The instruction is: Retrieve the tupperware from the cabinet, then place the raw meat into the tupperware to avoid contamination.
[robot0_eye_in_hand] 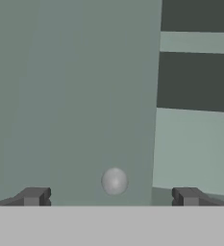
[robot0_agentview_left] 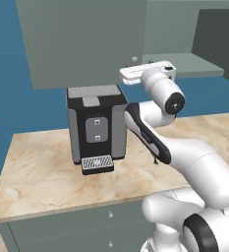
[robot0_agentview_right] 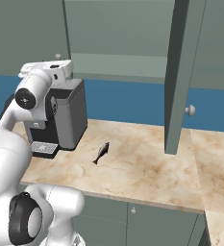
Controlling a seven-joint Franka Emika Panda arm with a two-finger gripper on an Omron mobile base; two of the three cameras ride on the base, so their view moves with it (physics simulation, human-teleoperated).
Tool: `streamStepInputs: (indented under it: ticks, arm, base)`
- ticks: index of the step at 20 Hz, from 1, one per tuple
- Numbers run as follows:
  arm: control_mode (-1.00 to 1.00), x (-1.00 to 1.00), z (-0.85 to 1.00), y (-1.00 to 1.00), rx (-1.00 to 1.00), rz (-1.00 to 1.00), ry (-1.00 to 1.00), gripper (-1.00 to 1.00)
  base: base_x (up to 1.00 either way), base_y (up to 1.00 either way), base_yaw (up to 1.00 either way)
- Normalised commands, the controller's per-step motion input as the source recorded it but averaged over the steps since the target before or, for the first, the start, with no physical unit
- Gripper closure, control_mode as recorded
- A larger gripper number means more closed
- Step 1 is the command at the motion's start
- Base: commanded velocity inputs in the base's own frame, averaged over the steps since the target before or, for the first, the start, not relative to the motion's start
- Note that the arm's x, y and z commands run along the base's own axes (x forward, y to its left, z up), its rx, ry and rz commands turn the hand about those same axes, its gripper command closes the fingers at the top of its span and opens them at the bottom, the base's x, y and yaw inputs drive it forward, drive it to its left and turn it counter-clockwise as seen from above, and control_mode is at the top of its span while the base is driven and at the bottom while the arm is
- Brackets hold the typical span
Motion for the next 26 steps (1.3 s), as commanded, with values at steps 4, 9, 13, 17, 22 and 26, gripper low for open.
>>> streamStepInputs:
  ticks: [4,9,13,17,22,26]
  arm:
    - [-1.00,0.17,0.00,0.02,0.00,0.00,0.00,-1.00]
    - [-1.00,0.16,0.00,0.03,0.00,0.00,0.00,-1.00]
    - [-1.00,0.15,0.00,0.03,0.00,0.00,0.00,-1.00]
    - [-1.00,0.15,0.00,0.03,0.00,0.00,0.00,-1.00]
    - [-1.00,0.14,0.00,0.02,0.00,0.00,0.00,-1.00]
    - [-1.00,0.13,0.00,0.03,0.00,0.00,0.00,-1.00]
  base:
    - [0.00,0.00,0.00]
    - [0.00,0.00,0.00]
    - [0.00,0.00,0.00]
    - [0.00,0.00,0.00]
    - [0.00,0.00,0.00]
    - [0.00,0.00,0.00]
